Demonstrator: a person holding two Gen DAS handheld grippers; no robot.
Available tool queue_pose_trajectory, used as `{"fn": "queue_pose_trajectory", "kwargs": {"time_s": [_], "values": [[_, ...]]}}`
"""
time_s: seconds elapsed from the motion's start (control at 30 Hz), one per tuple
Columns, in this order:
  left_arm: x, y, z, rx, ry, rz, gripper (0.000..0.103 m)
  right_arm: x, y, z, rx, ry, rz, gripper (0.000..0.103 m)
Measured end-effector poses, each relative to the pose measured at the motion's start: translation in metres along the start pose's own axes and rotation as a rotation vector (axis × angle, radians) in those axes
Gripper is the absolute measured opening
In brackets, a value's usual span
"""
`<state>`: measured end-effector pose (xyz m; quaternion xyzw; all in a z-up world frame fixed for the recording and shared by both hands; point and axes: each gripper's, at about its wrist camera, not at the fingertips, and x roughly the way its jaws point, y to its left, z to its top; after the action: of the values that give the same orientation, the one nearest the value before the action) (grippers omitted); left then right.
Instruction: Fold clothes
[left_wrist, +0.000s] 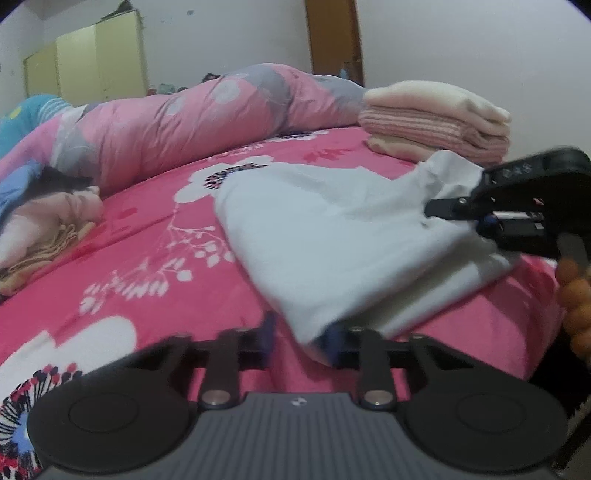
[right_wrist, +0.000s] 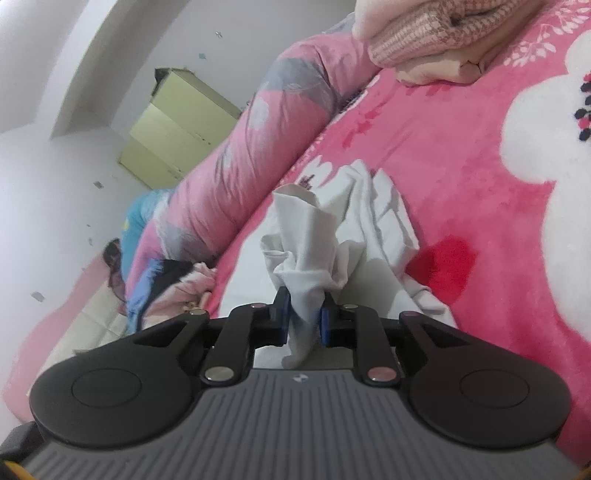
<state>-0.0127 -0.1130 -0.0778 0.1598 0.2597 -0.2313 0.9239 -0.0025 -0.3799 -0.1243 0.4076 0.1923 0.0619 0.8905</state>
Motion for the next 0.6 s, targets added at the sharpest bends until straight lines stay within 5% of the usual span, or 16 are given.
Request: {"fn": "queue_pose_trajectory", "kwargs": {"time_s": [0.6], "values": [[-0.005, -0.002, -0.013, 0.053, 0.021, -0.019, 0.016, -0.037, -0.015, -0.018, 0.049, 0.058, -0.067, 0.006]]}}
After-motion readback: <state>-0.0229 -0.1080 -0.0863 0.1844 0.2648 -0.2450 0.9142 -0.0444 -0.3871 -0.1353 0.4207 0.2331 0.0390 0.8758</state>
